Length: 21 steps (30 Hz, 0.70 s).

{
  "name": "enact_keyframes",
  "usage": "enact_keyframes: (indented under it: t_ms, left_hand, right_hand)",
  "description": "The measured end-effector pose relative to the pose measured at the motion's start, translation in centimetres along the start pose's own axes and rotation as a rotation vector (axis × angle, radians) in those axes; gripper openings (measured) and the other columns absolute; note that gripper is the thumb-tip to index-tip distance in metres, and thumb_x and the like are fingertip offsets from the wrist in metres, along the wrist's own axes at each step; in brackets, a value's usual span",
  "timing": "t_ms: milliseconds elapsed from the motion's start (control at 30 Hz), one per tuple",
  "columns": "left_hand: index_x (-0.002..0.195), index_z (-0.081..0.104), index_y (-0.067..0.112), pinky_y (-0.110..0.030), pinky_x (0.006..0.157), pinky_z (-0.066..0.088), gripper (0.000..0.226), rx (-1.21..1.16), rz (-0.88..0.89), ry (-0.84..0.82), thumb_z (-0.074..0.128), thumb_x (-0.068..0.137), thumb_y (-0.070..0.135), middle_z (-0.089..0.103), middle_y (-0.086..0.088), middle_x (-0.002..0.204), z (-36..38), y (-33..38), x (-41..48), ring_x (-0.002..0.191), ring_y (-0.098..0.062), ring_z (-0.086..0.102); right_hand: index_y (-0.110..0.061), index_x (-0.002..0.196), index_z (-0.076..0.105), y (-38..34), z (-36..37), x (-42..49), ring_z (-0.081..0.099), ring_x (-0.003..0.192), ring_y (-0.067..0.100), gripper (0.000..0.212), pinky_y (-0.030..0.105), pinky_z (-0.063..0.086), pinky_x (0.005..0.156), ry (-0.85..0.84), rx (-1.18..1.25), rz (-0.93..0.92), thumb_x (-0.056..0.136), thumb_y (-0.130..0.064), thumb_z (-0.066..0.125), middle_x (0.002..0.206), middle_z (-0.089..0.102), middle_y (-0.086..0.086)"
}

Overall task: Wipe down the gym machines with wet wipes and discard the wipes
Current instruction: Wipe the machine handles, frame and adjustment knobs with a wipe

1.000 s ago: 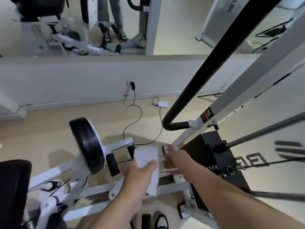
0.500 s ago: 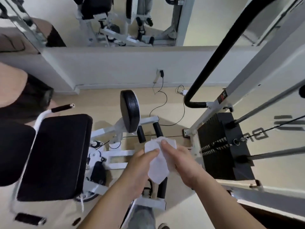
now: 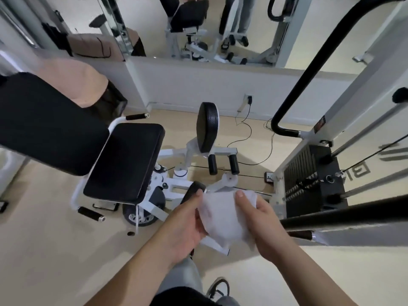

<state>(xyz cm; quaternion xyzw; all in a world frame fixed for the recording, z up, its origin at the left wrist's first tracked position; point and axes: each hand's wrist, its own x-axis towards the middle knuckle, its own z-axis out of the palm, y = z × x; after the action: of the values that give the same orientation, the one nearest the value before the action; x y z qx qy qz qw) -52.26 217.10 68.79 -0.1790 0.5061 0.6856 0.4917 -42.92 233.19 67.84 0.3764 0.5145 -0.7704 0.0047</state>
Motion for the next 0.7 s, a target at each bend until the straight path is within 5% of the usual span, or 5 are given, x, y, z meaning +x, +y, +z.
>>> enact_keyframes:
  t_ms: [167, 433, 533, 700]
  left_hand:
    - [0.119, 0.076, 0.010, -0.047, 0.107, 0.047, 0.053, -0.132, -0.097, -0.060, 0.069, 0.084, 0.049, 0.071, -0.017, 0.124, -2.0, -1.2, -3.2, 0.116, -0.032, 0.068]
    - [0.131, 0.065, 0.008, -0.043, 0.100, 0.052, 0.042, -0.059, 0.056, 0.048, 0.064, 0.098, 0.034, 0.073, -0.013, 0.122, -12.1, 2.1, -5.3, 0.115, -0.026, 0.069]
    - [0.132, 0.064, 0.010, -0.051, 0.110, 0.045, 0.044, -0.065, 0.062, 0.049, 0.062, 0.098, 0.038, 0.071, -0.015, 0.126, -18.8, 4.6, -6.3, 0.120, -0.030, 0.067]
    - [0.133, 0.062, 0.010, -0.048, 0.108, 0.047, 0.039, -0.057, 0.073, 0.082, 0.055, 0.103, 0.034, 0.072, -0.011, 0.125, -29.4, 8.7, -7.1, 0.119, -0.027, 0.067]
  right_hand:
    - [-0.007, 0.113, 0.068, 1.5, 5.3, -2.2, 0.078, 0.090, 0.025, 0.030, 0.032, 0.061, 0.064, -0.057, 0.056, 0.069, 0.103, -0.034, 0.060, 0.103, 0.079, 0.013]
    - [-0.011, 0.104, 0.074, 5.6, 15.0, -1.5, 0.076, 0.095, 0.031, 0.033, 0.050, 0.060, 0.089, 0.002, -0.085, 0.052, 0.097, -0.043, 0.069, 0.100, 0.079, 0.012]
    - [-0.007, 0.089, 0.069, 8.0, 20.2, -0.6, 0.065, 0.078, 0.026, 0.047, 0.042, 0.053, 0.075, 0.042, -0.150, 0.067, 0.092, -0.054, 0.071, 0.086, 0.072, 0.013]
    - [-0.018, 0.074, 0.066, 12.2, 29.5, 0.8, 0.049, 0.065, 0.018, 0.036, 0.027, 0.041, 0.059, 0.107, -0.121, 0.089, 0.096, -0.046, 0.069, 0.070, 0.055, 0.004]
